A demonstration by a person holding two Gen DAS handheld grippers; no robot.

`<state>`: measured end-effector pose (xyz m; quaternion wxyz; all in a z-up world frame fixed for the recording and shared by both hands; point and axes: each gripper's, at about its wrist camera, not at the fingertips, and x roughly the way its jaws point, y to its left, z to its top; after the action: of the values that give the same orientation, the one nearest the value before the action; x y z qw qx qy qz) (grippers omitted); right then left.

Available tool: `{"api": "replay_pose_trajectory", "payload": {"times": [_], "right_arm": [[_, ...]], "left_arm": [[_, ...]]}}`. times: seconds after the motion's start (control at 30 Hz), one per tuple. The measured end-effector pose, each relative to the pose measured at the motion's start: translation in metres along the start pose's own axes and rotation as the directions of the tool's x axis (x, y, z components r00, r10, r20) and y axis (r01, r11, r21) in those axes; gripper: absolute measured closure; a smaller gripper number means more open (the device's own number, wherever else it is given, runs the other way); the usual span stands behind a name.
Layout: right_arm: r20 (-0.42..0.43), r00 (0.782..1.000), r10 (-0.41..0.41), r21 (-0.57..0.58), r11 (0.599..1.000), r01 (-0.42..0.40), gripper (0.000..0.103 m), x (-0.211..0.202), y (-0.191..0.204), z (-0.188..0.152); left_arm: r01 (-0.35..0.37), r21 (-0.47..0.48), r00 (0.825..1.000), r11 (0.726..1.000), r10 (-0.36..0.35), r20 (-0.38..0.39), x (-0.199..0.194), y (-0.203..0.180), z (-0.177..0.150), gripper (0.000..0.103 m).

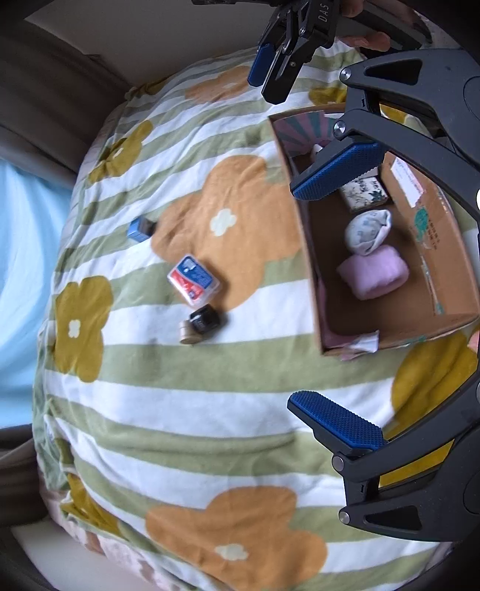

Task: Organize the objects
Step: 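Withdraw both tools from the box toward the tape roll and small box, then grasp the tan tape roll with the left tool while the right tool grasps the small white box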

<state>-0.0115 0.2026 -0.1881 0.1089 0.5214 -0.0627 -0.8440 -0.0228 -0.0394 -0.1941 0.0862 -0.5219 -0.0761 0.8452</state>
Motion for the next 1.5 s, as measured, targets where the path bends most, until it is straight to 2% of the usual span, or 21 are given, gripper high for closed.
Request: {"api": "replay_pose_trajectory", "payload": {"times": [0.2,0.33,0.5,0.67,0.83,0.97,1.27,1.3,1.33,1.37,1.5], "right_arm": [[0.026,0.999,-0.023,0.014,1.000,0.022,0.007,0.003,-0.004,0.028],[0.055,0.998,-0.042,0.024,0.999,0.041,0.007,0.008,-0.008,0.056],[0.063,0.996,-0.068,0.009,0.998,0.068,0.007,0.029,-0.012,0.094],[0.051,0.997,-0.051,0.028,0.998,0.050,0.007,0.060,-0.024,0.124],[0.039,0.999,-0.031,0.084,0.996,0.028,0.007,0.093,-0.044,0.149],[0.036,0.998,-0.059,0.085,0.995,0.055,0.007,0.123,-0.055,0.166],[-0.001,0.998,-0.060,0.107,0.992,0.060,0.007,0.186,-0.069,0.186],[-0.005,0.998,-0.060,0.112,0.992,0.060,0.007,0.192,-0.070,0.187],[-0.010,0.998,-0.063,0.113,0.992,0.063,0.007,0.197,-0.069,0.188],[-0.015,0.998,-0.069,0.113,0.991,0.070,0.007,0.202,-0.070,0.189],[-0.029,0.996,-0.081,0.116,0.990,0.083,0.007,0.220,-0.071,0.192]], "left_arm": [[-0.021,0.002,1.000,1.000,0.021,0.008,0.005,0.018,0.035,0.000],[-0.003,0.005,1.000,1.000,0.003,-0.001,0.019,0.027,0.062,0.000],[0.017,-0.005,0.999,1.000,-0.017,-0.048,0.053,0.036,0.097,0.000],[0.030,-0.022,0.992,0.999,-0.032,-0.124,0.106,0.048,0.122,0.000],[0.027,-0.028,0.986,0.999,-0.031,-0.165,0.150,0.054,0.132,0.000],[-0.008,-0.023,0.983,1.000,0.004,-0.183,0.180,0.058,0.134,0.001],[-0.002,-0.001,0.972,1.000,0.002,-0.236,0.227,0.060,0.132,0.009],[-0.003,0.003,0.971,1.000,0.004,-0.238,0.230,0.060,0.133,0.013],[-0.003,0.005,0.970,1.000,0.005,-0.242,0.233,0.059,0.132,0.022],[-0.001,0.005,0.968,1.000,0.002,-0.252,0.237,0.059,0.132,0.025],[0.004,-0.009,0.965,1.000,-0.007,-0.262,0.246,0.062,0.131,0.029]]}}
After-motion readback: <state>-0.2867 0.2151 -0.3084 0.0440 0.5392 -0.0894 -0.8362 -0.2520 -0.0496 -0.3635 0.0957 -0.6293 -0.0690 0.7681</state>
